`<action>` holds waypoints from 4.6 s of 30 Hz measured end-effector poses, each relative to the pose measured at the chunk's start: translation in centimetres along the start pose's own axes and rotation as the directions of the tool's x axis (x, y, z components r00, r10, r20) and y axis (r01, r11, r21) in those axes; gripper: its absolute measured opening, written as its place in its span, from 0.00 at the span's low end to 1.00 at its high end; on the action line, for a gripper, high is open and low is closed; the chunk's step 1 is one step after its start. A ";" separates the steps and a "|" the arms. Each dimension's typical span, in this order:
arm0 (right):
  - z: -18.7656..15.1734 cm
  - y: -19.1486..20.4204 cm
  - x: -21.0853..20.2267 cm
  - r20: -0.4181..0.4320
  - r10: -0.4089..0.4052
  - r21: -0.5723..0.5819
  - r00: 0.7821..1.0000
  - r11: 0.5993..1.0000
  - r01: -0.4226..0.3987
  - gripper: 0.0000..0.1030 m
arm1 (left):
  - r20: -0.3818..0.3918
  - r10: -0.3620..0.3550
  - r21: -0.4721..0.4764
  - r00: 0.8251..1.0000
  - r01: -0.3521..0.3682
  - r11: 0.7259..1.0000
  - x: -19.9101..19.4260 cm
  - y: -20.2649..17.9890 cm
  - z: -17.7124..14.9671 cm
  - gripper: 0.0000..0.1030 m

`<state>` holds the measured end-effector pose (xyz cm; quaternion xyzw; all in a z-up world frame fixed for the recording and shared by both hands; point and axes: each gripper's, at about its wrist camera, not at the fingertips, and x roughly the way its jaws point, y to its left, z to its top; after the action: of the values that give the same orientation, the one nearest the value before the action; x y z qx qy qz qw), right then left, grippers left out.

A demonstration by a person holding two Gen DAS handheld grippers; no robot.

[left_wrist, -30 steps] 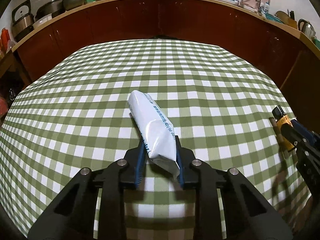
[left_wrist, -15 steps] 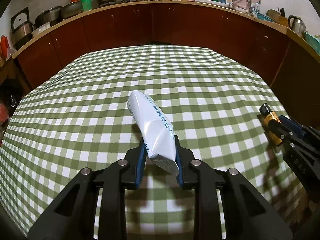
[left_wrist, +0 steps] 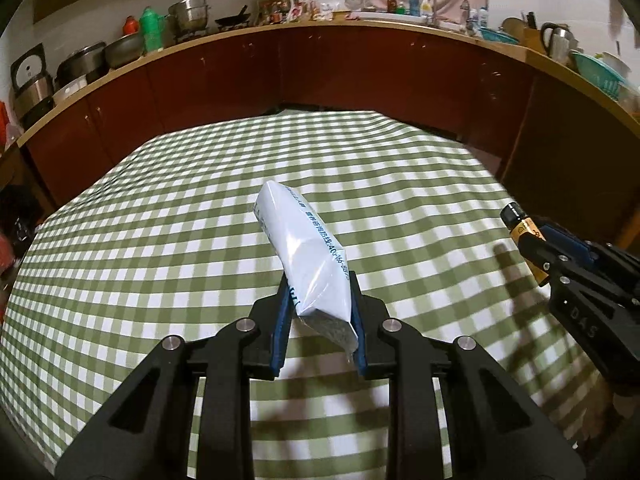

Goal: Collect trash

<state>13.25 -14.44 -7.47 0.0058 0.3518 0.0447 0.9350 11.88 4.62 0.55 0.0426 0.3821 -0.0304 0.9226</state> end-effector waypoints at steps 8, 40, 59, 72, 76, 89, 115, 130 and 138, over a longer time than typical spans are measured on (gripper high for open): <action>-0.5 -4.1 -2.2 0.036 -0.079 0.046 0.996 0.996 0.078 0.24 | 0.033 -0.078 0.073 0.996 0.075 0.994 -0.8 -4.9 0.8 0.24; -2.1 -18.4 -0.9 0.024 -0.270 0.257 0.963 0.932 0.255 0.39 | 0.043 -0.231 0.277 0.972 0.211 0.937 5.4 -23.9 4.3 0.52; -2.6 -16.8 -4.7 0.059 -0.294 0.265 0.954 0.926 0.269 0.44 | 0.079 -0.243 0.236 0.967 0.218 0.947 1.6 -21.5 2.7 0.63; -4.0 -13.8 -8.3 0.072 -0.292 0.232 0.954 0.935 0.269 0.47 | 0.119 -0.231 0.208 0.966 0.203 0.957 -2.8 -18.0 0.5 0.70; -4.4 -13.0 -9.3 0.081 -0.295 0.221 0.952 0.937 0.272 0.49 | 0.127 -0.227 0.196 0.966 0.200 0.960 -3.9 -16.8 0.1 0.72; -4.8 -11.3 -10.6 0.100 -0.289 0.194 0.952 0.944 0.266 0.50 | 0.157 -0.211 0.157 0.965 0.187 0.970 -6.1 -14.5 -0.3 0.76; -5.0 -11.2 -11.1 0.107 -0.300 0.192 0.948 0.942 0.277 0.50 | 0.157 -0.193 0.136 0.969 0.172 0.976 -6.3 -14.3 -0.3 0.77; -5.0 -11.2 -11.1 0.107 -0.300 0.193 0.948 0.942 0.276 0.51 | 0.152 -0.191 0.129 0.970 0.173 0.976 -6.0 -14.4 -0.3 0.77; -5.1 -11.2 -11.1 0.108 -0.300 0.192 0.948 0.942 0.277 0.51 | 0.153 -0.192 0.134 0.969 0.172 0.976 -5.9 -14.6 -0.3 0.77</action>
<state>2.50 -26.71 -4.44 0.0388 0.2870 -0.1244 0.9490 6.17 -9.70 3.72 0.0597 0.3042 -0.1414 0.9402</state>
